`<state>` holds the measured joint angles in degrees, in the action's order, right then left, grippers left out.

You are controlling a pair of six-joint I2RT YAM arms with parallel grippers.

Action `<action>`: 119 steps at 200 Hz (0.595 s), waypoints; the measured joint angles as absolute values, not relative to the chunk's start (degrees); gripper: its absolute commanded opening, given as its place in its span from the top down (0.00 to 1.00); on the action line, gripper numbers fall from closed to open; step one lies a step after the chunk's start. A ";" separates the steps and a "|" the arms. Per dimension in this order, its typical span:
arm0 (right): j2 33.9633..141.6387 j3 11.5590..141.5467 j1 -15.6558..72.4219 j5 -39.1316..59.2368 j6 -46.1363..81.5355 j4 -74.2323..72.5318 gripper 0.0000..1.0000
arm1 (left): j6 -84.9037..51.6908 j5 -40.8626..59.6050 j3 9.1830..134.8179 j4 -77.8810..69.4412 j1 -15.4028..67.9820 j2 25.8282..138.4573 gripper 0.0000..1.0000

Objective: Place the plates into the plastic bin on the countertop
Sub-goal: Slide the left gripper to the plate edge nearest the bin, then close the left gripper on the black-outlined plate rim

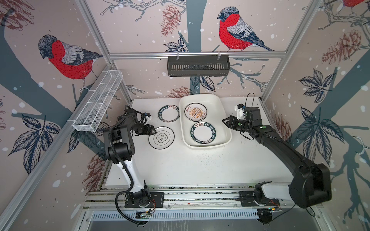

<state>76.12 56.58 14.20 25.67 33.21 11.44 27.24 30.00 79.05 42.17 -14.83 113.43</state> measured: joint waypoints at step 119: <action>76.53 56.58 14.20 26.72 34.26 10.22 0.60 | 31.86 33.63 79.64 45.34 -16.01 116.86 0.47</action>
<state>76.53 56.58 14.20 26.72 34.26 10.22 31.86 33.63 79.64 45.34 -16.01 116.86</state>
